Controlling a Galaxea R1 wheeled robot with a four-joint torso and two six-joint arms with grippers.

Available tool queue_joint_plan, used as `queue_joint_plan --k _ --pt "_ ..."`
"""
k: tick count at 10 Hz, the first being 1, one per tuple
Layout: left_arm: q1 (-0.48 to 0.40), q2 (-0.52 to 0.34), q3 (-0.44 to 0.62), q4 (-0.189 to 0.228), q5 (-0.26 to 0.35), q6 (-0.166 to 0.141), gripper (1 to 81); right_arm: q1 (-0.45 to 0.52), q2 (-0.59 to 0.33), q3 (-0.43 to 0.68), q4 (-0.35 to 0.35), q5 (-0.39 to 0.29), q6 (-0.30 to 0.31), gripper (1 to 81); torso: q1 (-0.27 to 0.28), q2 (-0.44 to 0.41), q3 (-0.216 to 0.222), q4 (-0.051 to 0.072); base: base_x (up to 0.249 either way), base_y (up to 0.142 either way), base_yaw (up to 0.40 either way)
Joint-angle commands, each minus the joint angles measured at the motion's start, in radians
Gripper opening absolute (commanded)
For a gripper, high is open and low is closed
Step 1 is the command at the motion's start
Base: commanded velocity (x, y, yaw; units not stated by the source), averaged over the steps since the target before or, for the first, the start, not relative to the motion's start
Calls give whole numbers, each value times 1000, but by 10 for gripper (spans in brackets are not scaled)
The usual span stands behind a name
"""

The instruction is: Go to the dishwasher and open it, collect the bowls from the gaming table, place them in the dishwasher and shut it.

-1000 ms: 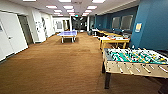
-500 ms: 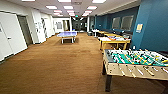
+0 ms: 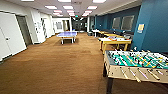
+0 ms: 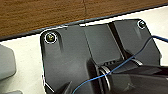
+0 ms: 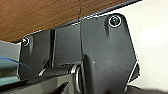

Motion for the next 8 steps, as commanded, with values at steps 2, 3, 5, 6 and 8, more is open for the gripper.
queue_joint_plan --k 2,3,5,6,8 --pt "-48 2 0 -6 37 3 811 53 3 -3 1 -48 -1 811 0 0 0 0 151 0 0" --pt "-50 2 0 -4 37 3 811 53 2 -5 2 -46 1 811 0 0 0 0 151 0 0" --pt "-50 0 0 -4 37 3 811 53 2 -5 2 -46 1 811 0 0 0 0 152 0 0" --pt "-50 2 0 -3 37 3 811 53 3 -5 2 -46 1 811 0 0 0 0 151 0 0" --pt "-48 3 0 -3 37 3 811 53 3 -5 2 -46 1 811 0 0 0 0 152 0 0"
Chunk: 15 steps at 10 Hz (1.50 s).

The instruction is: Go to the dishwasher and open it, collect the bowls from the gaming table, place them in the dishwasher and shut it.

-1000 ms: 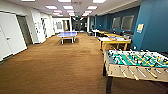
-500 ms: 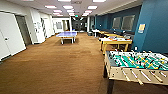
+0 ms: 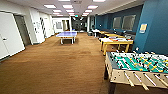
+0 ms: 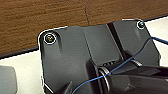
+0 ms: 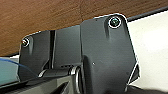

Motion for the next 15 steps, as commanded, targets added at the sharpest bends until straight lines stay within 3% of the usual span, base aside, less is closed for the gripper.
queue_joint_plan --k 1,15 --pt "-45 1 -1 -3 40 3 811 46 3 -3 2 -48 1 811 0 0 0 0 152 0 0" --pt "-45 2 -1 -3 42 5 811 41 6 5 1 -48 1 811 -3 0 0 0 154 4 0"
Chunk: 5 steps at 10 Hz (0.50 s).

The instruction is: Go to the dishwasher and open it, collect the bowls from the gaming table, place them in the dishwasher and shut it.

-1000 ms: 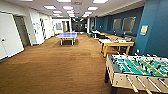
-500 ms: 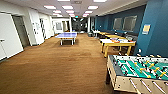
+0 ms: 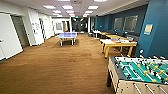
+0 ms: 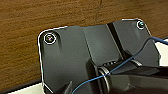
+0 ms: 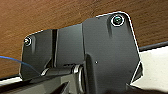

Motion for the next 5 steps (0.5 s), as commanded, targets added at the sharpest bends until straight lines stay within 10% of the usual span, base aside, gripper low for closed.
queue_joint_plan --k 1,5 --pt "-48 -1 0 -3 41 5 811 46 1 3 1 -47 1 811 0 0 0 0 155 62 0" --pt "-50 -1 -1 -1 43 5 811 48 4 3 1 -47 1 811 0 0 0 0 158 61 0"
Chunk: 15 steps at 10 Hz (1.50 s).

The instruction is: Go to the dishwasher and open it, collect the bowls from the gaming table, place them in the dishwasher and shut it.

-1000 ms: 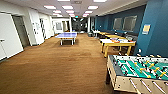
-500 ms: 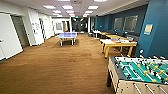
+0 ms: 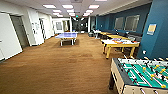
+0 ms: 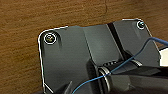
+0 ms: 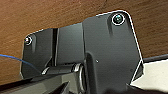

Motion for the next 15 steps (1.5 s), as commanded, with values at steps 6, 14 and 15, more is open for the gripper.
queue_joint_plan --k 6,14,15 --pt "-48 3 -2 -1 47 5 811 47 1 -2 2 -46 1 811 0 0 0 0 183 10 0" --pt "-47 3 2 -3 46 5 811 46 6 3 2 -46 1 811 -2 -1 1 0 193 0 0" --pt "-47 3 2 -1 46 5 811 47 6 3 2 -46 1 811 -1 0 0 0 197 0 0"
